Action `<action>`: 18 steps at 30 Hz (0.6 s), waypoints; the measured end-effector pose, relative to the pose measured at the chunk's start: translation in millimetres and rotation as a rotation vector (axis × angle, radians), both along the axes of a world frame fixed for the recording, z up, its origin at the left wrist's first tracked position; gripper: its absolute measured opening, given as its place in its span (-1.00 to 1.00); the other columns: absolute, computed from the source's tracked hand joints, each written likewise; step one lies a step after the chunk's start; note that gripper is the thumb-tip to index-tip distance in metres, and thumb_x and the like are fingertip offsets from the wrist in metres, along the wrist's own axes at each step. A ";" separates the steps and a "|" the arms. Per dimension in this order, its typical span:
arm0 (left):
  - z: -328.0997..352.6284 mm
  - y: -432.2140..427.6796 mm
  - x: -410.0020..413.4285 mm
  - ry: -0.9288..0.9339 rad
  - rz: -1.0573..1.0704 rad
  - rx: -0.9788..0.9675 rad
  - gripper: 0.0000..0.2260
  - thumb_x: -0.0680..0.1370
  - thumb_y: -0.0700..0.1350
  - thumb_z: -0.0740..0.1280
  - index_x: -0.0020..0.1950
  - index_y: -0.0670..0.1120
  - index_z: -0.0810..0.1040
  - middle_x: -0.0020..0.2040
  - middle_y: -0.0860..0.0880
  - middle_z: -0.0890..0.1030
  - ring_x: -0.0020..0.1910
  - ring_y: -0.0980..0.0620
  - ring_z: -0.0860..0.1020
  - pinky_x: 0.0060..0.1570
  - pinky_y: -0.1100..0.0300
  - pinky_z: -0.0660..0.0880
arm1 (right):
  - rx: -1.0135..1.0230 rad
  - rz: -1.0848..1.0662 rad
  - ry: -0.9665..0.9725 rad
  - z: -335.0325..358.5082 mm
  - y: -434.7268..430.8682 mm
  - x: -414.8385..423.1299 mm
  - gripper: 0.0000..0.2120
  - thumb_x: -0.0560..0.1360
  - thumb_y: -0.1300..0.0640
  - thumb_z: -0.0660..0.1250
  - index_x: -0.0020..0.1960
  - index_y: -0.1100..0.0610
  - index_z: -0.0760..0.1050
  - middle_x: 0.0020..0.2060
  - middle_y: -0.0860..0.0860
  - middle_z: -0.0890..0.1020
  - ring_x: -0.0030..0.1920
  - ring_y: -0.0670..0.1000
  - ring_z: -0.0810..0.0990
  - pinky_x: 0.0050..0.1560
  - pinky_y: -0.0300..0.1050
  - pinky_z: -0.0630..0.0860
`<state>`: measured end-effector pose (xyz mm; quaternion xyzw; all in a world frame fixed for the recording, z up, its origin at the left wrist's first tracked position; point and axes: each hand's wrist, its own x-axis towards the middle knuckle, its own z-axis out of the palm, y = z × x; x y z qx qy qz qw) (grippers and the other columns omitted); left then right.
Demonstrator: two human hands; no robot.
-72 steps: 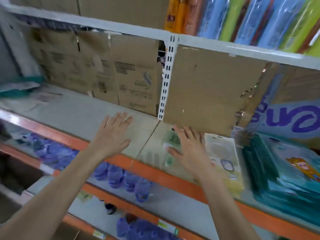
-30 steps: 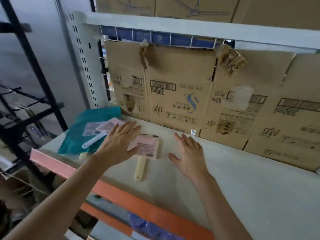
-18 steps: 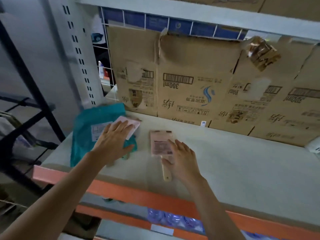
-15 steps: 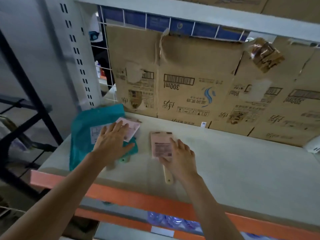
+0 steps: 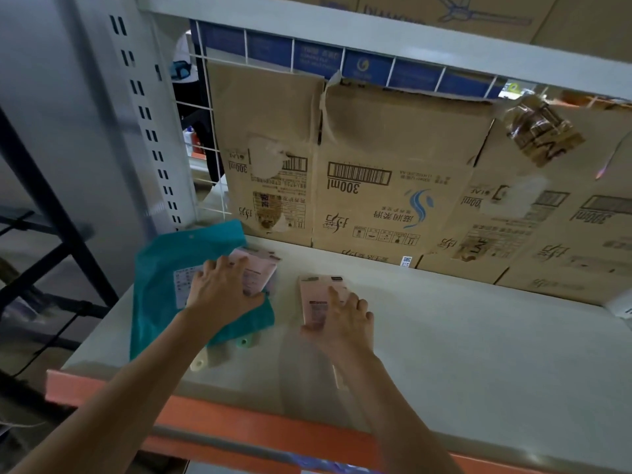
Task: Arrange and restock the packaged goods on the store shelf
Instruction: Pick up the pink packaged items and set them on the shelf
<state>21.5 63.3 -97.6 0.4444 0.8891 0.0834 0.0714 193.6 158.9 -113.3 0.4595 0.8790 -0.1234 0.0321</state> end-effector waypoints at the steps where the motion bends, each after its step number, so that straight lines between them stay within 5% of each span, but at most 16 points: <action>1: 1.3 -0.8 -0.8 -0.016 -0.002 0.013 -0.34 0.44 0.22 0.29 0.42 0.00 0.15 0.31 -0.11 0.32 0.24 -0.11 0.33 0.28 -0.02 0.30 | -0.006 0.010 0.017 1.1 1.1 2.1 -0.21 0.38 -0.26 0.29 0.46 0.07 0.07 0.30 0.15 0.31 0.26 0.16 0.30 0.23 0.01 0.29; 8: 12.6 -13.3 -4.8 -0.046 -0.121 0.089 -0.32 0.44 0.20 0.32 0.45 0.05 0.11 0.34 -0.06 0.31 0.27 -0.08 0.30 0.30 0.00 0.24 | -0.099 0.042 0.255 21.5 3.1 34.3 -0.15 0.31 -0.08 0.44 0.47 0.00 0.10 0.32 0.07 0.31 0.26 0.12 0.26 0.21 0.01 0.37; 18: 22.7 -15.7 36.7 0.031 -0.319 0.145 -0.26 0.31 0.29 0.18 0.44 0.01 0.22 0.39 -0.04 0.31 0.28 -0.11 0.30 0.29 0.00 0.28 | 0.023 -0.016 0.316 44.2 -12.4 103.8 -0.17 0.27 -0.01 0.49 0.45 0.04 0.20 0.32 0.09 0.35 0.25 0.14 0.30 0.16 -0.03 0.34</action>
